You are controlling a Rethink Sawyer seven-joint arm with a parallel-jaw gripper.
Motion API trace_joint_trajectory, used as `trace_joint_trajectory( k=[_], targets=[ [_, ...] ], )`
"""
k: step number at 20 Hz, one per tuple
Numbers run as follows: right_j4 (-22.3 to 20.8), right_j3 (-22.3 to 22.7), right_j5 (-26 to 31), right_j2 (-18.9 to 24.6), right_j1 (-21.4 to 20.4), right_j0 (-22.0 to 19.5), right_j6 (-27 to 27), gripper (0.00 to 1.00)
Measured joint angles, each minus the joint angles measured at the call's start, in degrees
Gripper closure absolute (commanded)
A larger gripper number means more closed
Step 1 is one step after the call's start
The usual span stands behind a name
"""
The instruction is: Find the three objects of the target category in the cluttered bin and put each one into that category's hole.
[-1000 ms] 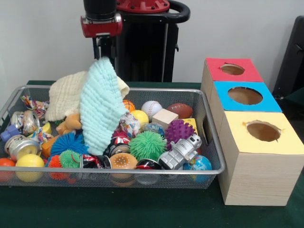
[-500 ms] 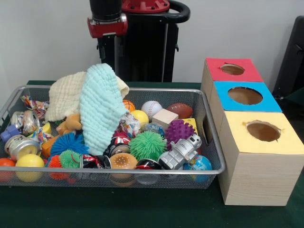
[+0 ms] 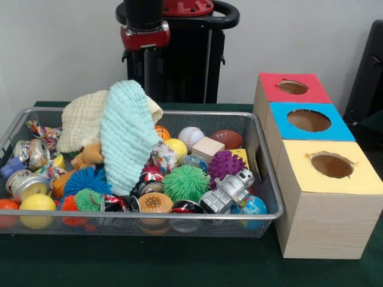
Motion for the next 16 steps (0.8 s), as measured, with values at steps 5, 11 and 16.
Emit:
trace_joint_trajectory(
  k=[5, 11, 16],
  targets=[
    [-3.85, 0.02, -9.54, -8.19, 1.76, 12.62, 2.27, 0.0],
    [-3.8, 0.01, -21.74, -18.05, 5.44, 25.95, 5.88, 0.0],
    [-3.18, -0.02, -24.89, -22.57, 8.36, 27.89, 6.04, 0.0]
  ],
)
